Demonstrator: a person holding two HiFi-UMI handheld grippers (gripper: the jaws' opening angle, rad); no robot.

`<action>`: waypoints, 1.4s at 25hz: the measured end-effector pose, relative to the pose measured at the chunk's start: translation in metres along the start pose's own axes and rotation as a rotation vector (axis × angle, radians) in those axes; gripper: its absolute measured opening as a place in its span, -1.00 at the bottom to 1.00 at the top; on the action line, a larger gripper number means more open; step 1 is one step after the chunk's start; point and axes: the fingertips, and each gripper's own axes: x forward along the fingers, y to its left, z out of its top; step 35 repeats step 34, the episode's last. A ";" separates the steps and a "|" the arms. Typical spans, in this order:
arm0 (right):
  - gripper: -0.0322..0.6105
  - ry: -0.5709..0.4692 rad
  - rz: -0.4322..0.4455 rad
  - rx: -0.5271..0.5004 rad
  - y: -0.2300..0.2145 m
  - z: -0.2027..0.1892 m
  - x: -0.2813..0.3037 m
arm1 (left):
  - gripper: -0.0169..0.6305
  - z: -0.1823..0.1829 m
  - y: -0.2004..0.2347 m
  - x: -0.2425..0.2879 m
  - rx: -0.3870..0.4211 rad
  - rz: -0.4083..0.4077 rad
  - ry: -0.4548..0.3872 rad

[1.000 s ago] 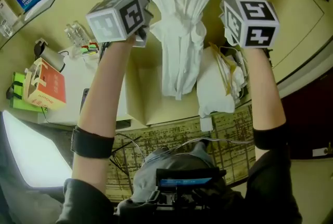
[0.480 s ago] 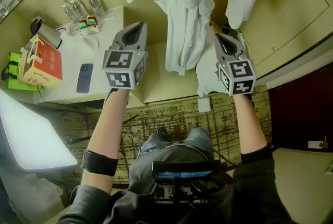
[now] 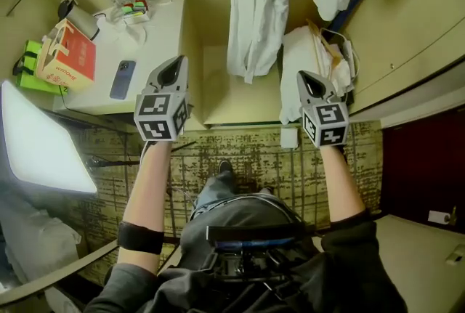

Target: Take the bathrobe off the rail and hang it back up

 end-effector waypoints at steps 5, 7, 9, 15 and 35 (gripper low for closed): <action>-0.85 -0.001 -0.004 0.043 -0.005 -0.023 -0.027 | -0.94 -0.017 -0.013 -0.026 -0.020 0.037 0.013; -0.85 0.002 -0.002 0.051 -0.007 -0.029 -0.038 | -0.94 -0.022 -0.021 -0.034 -0.021 0.044 0.020; -0.85 -0.001 -0.013 0.044 -0.014 -0.036 -0.047 | -0.94 -0.027 -0.028 -0.041 -0.018 0.048 0.026; -0.86 -0.001 -0.014 0.035 -0.015 -0.042 -0.068 | -0.94 -0.034 -0.045 -0.059 -0.015 0.055 0.039; -0.85 -0.017 -0.021 0.011 -0.019 -0.043 -0.080 | -0.94 -0.046 -0.052 -0.082 -0.026 0.062 0.055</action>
